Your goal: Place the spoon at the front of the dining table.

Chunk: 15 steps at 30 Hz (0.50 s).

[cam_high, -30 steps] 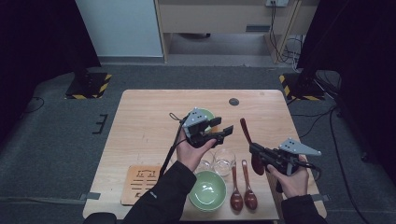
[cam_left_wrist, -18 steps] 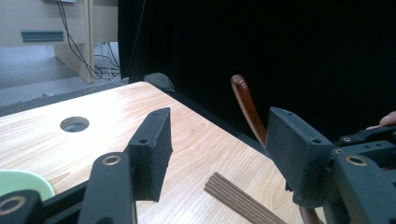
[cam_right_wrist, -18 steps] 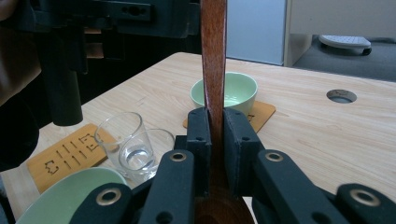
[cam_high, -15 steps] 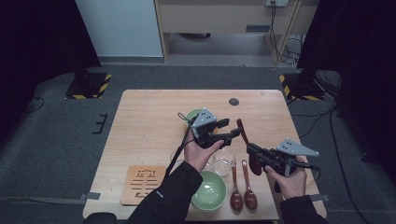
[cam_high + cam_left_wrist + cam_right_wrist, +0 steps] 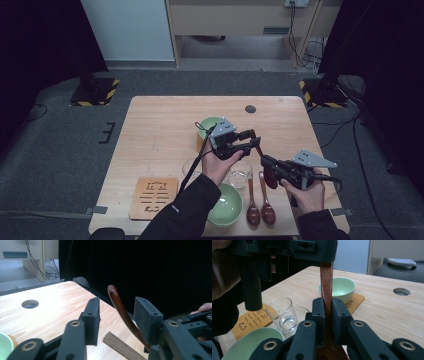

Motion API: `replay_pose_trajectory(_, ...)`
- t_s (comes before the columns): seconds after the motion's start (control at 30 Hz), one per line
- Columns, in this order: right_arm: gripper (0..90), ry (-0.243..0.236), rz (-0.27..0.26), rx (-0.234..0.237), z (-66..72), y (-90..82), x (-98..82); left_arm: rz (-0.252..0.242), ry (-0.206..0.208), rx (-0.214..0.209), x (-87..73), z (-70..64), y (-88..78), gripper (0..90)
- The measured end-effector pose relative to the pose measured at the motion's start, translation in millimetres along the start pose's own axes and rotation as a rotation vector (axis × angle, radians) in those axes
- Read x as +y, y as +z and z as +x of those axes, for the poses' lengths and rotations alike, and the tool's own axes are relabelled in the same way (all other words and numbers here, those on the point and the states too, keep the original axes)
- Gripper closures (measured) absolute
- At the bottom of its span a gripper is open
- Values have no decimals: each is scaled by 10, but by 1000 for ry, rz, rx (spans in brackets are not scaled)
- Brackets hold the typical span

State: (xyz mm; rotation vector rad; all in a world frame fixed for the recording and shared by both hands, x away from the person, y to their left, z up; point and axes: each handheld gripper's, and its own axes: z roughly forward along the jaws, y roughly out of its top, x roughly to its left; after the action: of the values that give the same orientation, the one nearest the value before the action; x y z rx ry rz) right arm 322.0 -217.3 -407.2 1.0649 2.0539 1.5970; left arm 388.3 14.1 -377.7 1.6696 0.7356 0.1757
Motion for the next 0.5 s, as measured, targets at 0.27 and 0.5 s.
replay_pose_trajectory(0.27, 815, -2, -1, 3, 12, 10, 3, 7, -15, -7, 1, -19, -3, 686)
replay_pose_trajectory(0.5, 815, -10, -4, 2, 18, 12, 8, 4, -29, -6, 6, -34, -5, 721)
